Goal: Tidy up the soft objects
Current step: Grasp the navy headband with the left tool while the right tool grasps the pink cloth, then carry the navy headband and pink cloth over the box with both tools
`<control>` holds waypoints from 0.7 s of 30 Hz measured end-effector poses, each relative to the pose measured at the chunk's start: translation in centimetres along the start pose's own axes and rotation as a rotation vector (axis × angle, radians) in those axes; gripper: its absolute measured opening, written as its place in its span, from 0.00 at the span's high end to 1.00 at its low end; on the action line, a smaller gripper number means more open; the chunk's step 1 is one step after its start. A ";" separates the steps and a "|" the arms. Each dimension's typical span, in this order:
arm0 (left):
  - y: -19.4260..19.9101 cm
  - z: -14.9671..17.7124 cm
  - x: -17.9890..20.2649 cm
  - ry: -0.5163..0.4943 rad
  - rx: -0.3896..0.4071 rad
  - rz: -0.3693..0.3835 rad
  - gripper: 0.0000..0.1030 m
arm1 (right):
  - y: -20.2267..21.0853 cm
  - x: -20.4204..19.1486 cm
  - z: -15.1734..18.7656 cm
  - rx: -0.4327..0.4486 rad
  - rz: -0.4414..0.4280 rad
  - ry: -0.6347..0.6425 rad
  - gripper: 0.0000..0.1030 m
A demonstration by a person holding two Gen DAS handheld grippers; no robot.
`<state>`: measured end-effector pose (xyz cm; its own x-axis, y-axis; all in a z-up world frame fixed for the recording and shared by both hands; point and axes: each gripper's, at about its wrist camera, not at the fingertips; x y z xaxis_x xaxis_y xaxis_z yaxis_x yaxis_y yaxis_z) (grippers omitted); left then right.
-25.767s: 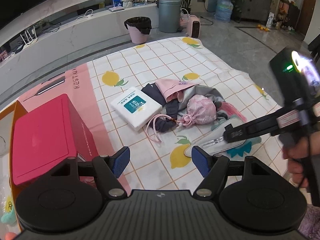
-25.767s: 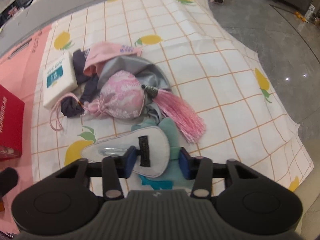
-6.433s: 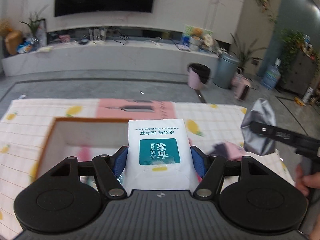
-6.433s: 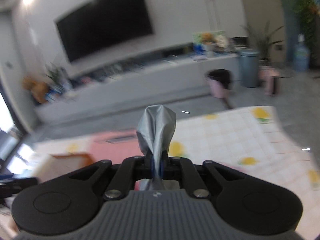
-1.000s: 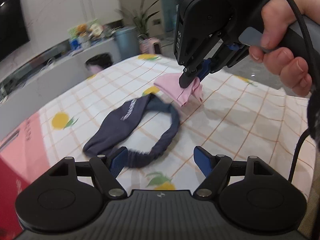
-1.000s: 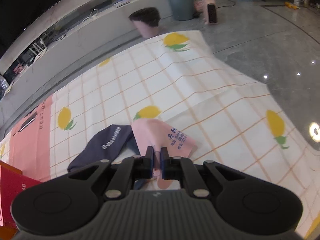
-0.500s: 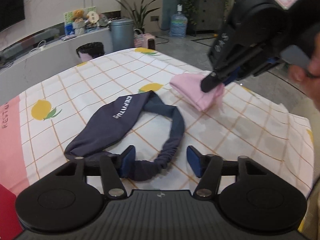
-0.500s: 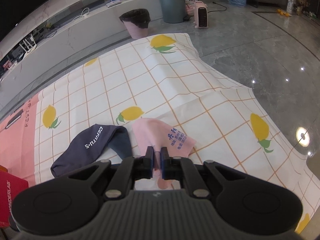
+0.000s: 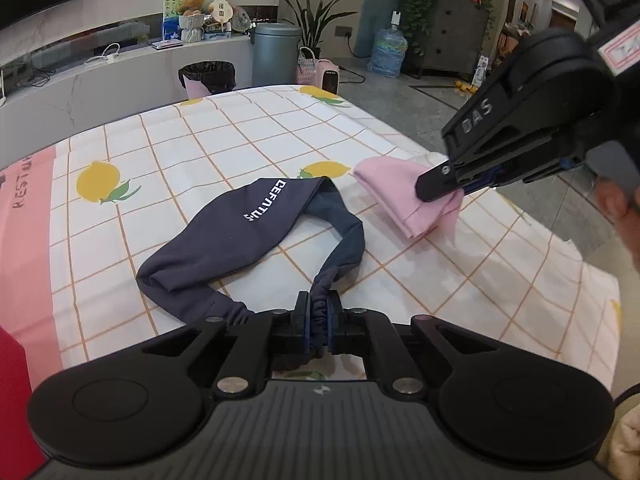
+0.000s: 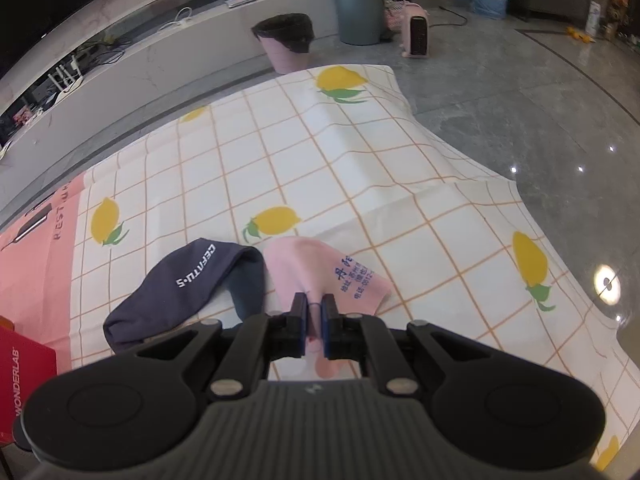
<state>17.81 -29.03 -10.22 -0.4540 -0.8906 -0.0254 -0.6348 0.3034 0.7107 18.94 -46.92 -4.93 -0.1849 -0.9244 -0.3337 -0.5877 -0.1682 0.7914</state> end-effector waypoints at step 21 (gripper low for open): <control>7.9 -5.6 -2.5 0.125 0.086 -0.115 0.93 | 2.2 -2.4 0.0 0.066 -0.005 0.046 0.95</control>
Point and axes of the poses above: each gripper's, at about its wrist camera, not at the fingertips, and y roughly against the way its jaws point, x to its right, z to its underside, and after that the axes turned 12 degrees about -z, right-handed
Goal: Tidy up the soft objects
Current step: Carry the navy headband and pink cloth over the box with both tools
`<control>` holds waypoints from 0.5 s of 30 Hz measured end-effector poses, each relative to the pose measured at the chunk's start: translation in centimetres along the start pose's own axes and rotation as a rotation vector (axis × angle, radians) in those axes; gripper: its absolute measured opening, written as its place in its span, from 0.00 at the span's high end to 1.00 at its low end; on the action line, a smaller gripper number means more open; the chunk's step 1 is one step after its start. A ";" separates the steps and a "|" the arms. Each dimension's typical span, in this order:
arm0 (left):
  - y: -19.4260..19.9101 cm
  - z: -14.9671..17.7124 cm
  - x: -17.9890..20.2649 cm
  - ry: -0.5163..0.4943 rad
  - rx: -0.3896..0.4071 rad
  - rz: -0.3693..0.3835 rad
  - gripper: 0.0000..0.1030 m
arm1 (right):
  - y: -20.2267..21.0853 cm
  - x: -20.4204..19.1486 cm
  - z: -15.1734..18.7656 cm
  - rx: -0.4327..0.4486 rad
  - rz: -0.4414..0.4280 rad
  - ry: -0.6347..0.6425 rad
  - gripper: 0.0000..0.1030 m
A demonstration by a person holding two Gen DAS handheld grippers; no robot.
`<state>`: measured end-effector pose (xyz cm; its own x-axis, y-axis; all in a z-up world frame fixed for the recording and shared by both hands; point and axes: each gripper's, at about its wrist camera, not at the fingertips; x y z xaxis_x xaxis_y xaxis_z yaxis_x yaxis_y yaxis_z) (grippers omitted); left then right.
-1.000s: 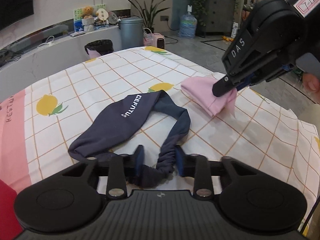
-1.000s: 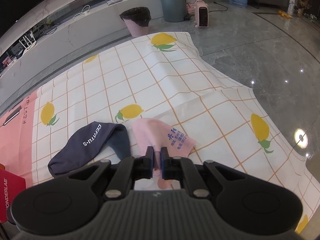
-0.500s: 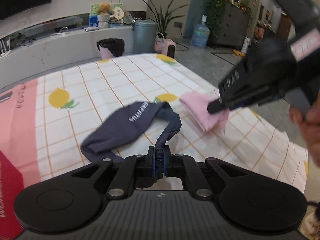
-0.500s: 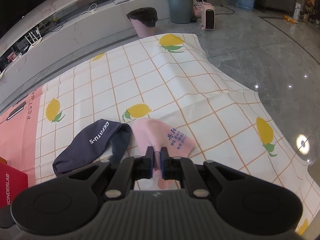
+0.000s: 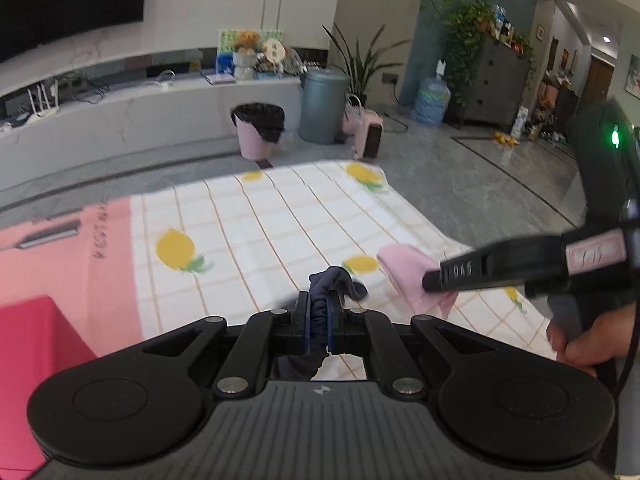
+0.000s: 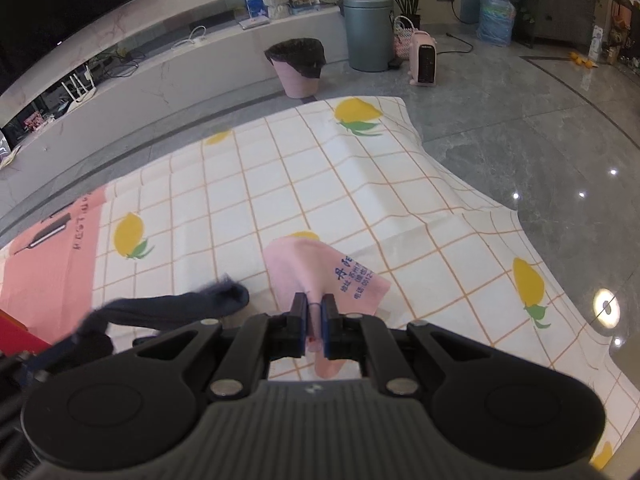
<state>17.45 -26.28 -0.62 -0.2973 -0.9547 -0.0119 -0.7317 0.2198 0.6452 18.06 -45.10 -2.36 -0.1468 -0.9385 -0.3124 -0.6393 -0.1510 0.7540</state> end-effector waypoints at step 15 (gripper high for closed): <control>10.8 -5.7 -8.5 0.104 0.151 -0.033 0.92 | 7.3 -8.3 -0.3 0.192 -0.159 0.156 0.95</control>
Point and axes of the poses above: each gripper's, at about its wrist camera, not at the fingertips, and y roughly against the way its jaws point, x to its right, z to its underside, and after that the axes turned 12 degrees about -z, right-handed
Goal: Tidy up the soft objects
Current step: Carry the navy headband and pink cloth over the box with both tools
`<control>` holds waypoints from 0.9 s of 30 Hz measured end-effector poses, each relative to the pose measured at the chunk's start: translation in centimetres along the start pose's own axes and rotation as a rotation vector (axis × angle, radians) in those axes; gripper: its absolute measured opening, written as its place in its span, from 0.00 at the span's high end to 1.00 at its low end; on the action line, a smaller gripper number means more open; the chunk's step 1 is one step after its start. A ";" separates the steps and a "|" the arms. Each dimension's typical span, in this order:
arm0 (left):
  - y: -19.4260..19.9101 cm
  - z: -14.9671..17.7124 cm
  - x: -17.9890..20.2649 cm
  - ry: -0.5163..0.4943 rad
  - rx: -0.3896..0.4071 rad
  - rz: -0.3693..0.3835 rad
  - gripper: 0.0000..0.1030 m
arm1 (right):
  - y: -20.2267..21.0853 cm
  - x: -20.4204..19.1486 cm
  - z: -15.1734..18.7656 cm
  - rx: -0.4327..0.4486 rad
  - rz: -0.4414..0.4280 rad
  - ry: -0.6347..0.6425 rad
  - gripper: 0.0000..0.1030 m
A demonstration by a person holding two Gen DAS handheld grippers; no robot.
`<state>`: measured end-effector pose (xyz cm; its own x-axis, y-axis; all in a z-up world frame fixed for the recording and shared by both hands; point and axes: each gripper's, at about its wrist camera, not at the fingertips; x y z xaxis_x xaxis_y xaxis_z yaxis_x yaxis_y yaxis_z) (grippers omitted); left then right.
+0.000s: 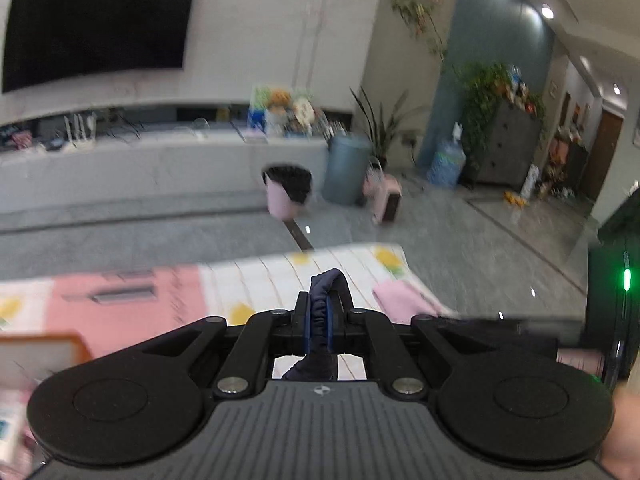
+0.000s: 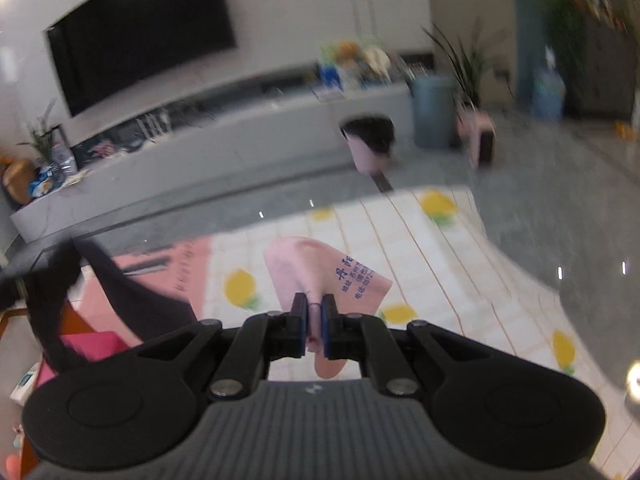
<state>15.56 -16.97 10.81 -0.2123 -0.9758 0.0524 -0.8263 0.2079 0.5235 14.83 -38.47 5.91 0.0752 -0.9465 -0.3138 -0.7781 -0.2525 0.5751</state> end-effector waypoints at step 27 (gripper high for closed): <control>6.5 9.3 -24.0 0.201 -0.256 -0.452 0.92 | -3.4 -30.4 6.2 -0.169 -0.510 0.455 0.95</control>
Point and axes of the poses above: each gripper's, at about its wrist camera, not at the fingertips, and y roughly against the way its jaws point, x to its right, z to its underside, and after that the axes turned 12 degrees about -z, right-handed
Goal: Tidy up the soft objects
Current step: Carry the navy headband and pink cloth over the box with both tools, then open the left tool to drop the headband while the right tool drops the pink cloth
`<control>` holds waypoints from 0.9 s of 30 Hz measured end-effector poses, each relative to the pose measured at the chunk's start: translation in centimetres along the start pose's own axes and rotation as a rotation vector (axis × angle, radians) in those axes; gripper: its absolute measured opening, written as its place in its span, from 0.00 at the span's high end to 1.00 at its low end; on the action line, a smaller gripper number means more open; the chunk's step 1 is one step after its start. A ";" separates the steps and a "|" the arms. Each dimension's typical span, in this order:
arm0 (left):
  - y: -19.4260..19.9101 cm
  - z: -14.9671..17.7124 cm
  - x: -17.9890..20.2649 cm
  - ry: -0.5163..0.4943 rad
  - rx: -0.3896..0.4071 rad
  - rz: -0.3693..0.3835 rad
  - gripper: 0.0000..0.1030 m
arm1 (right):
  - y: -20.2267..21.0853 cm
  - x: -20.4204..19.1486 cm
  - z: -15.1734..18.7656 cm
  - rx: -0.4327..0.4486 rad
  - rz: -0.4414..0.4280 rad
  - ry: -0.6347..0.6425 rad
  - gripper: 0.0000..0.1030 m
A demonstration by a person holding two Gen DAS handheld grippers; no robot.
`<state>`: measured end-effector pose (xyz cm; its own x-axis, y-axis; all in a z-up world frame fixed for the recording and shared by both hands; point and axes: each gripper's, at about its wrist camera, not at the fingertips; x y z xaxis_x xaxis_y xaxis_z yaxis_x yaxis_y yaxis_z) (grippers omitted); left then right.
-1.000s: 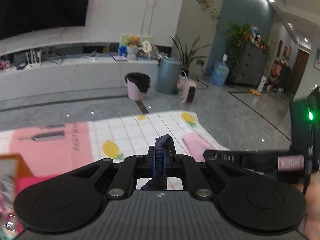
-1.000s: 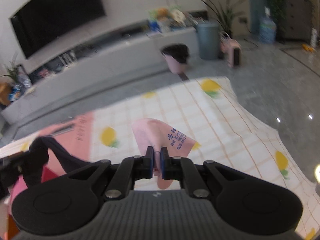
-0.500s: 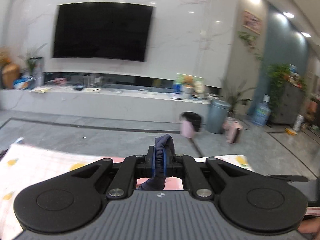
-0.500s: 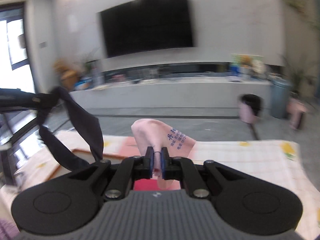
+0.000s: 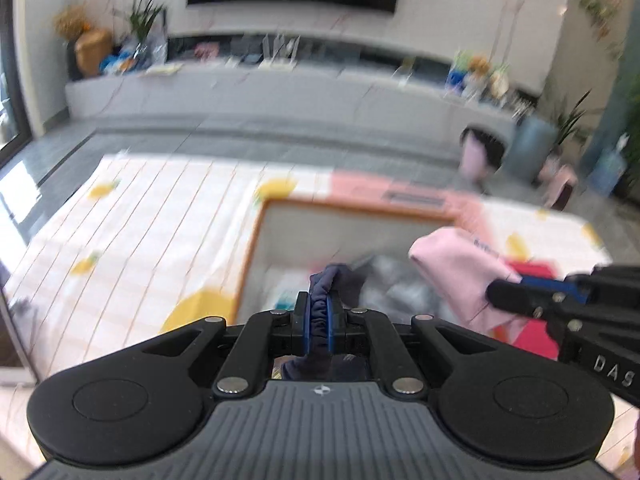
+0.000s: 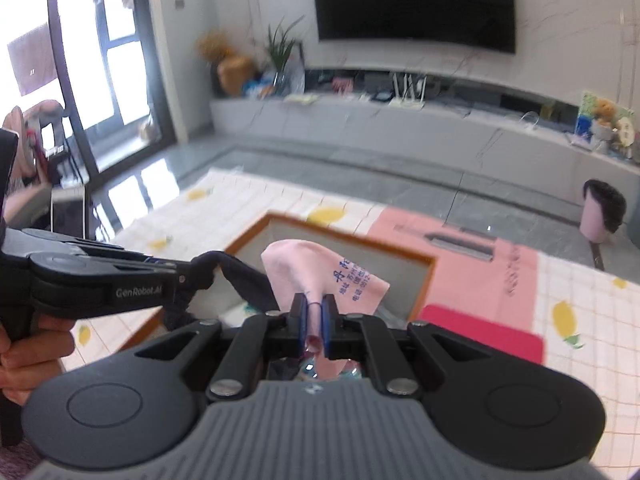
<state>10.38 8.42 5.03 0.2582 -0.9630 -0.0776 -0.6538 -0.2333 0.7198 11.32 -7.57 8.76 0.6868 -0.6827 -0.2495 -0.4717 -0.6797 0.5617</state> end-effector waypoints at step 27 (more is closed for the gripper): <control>1.2 1.2 0.1 -0.026 0.116 -0.035 0.18 | -2.8 -0.5 3.0 -0.041 0.176 0.058 0.24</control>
<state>8.71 7.88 5.07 0.2648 -0.9567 -0.1207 -0.7228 -0.2798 0.6319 10.63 -6.12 4.95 0.6266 -0.7730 -0.0994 -0.5656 -0.5387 0.6244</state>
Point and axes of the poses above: each gripper's, at about its wrist camera, not at the fingertips, and y roughly against the way its jaws point, x to its right, z to its underside, and after that the axes turned 12 degrees about -z, right-handed
